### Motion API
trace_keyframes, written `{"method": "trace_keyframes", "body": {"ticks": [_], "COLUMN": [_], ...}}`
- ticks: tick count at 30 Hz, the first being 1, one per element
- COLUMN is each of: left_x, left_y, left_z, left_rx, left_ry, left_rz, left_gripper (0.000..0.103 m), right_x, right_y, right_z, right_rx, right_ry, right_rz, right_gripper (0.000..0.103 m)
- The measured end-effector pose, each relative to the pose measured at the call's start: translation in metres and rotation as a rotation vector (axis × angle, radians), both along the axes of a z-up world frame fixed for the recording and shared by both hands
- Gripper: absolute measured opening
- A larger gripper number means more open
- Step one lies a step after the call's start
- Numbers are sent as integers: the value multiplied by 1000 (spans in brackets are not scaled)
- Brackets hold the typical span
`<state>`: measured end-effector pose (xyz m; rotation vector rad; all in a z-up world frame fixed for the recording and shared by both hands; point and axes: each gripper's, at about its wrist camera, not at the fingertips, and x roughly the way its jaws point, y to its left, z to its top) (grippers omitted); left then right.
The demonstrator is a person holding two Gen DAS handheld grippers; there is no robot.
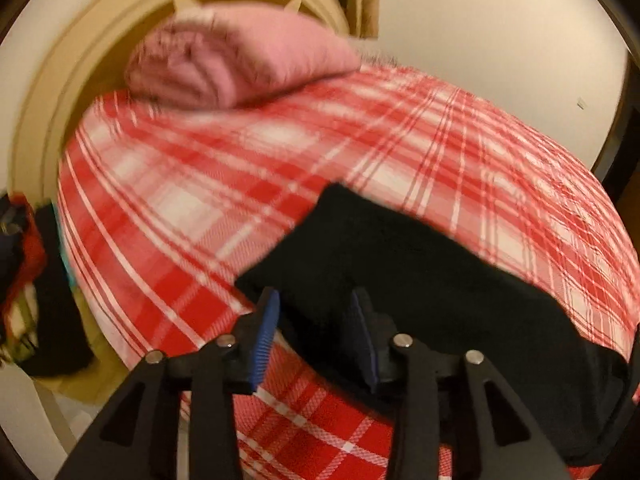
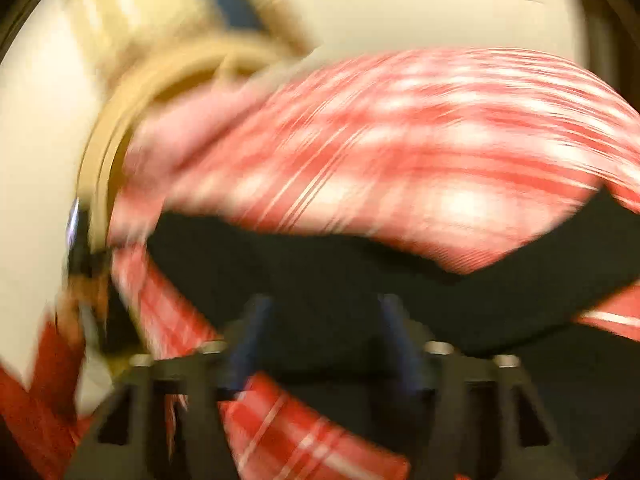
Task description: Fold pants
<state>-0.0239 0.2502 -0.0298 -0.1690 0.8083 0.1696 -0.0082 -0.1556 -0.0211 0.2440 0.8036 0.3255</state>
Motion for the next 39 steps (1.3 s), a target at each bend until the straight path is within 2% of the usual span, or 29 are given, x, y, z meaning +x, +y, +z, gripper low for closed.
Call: {"method": "trace_keyframes", "body": {"ticks": [2, 5, 8, 10, 11, 13, 14, 15, 16, 17, 21, 22, 25, 27, 33, 35, 39], "left_x": [1, 7, 19, 24, 26, 24, 23, 20, 18, 17, 20, 21, 19, 18, 23, 25, 26], "left_y": [-11, -35, -63, -74, -79, -86, -90, -94, -98, -100, -100, -100, -99, -99, -104, -104, -105], "left_z": [13, 16, -1, -17, -24, -34, -38, -39, -39, -39, -38, -38, -39, -39, -39, -38, -37], "left_rx": [-5, -38, -98, -132, -143, -142, -136, -107, -81, -74, -92, -94, -90, -85, -68, -69, -72], "left_ry": [-43, -65, -27, 19, 44, 75, 86, 69, 64, 64, 65, 66, 63, 60, 71, 77, 80], "left_rz": [-55, -148, -220, -229, -237, -247, -254, -259, -272, -278, -274, -275, -282, -284, -290, -289, -290], "left_gripper": [40, 46, 46, 46, 46, 46, 46, 46, 48, 50, 52, 52, 52, 52, 55, 55, 55], "right_x": [19, 66, 120, 144, 156, 151, 149, 141, 137, 131, 94, 75, 15, -21, -122, -137, -141], "right_y": [-40, -87, -115, -120, -121, -131, -131, -134, -136, -142, -154, -156, -153, -155, -165, -168, -173], "right_z": [11, 7, -20, -37, -50, -63, -64, -63, -60, -58, -38, -26, 3, 10, -14, -29, -48], "right_rx": [-9, -110, -142, -213, -281, -343, -347, -354, -352, -316, -169, -109, -14, 32, 134, 169, 138], "right_ry": [-19, 70, 168, 227, 278, 316, 297, 291, 287, 286, 237, 184, 56, 16, -3, 25, 85], "right_rz": [-161, -395, -498, -541, -583, -631, -641, -648, -649, -643, -642, -630, -629, -666, -802, -836, -868], "right_gripper": [69, 69, 69, 69, 69, 67, 55, 27, 15, 7, 4, 4, 4, 4, 5, 5, 5]}}
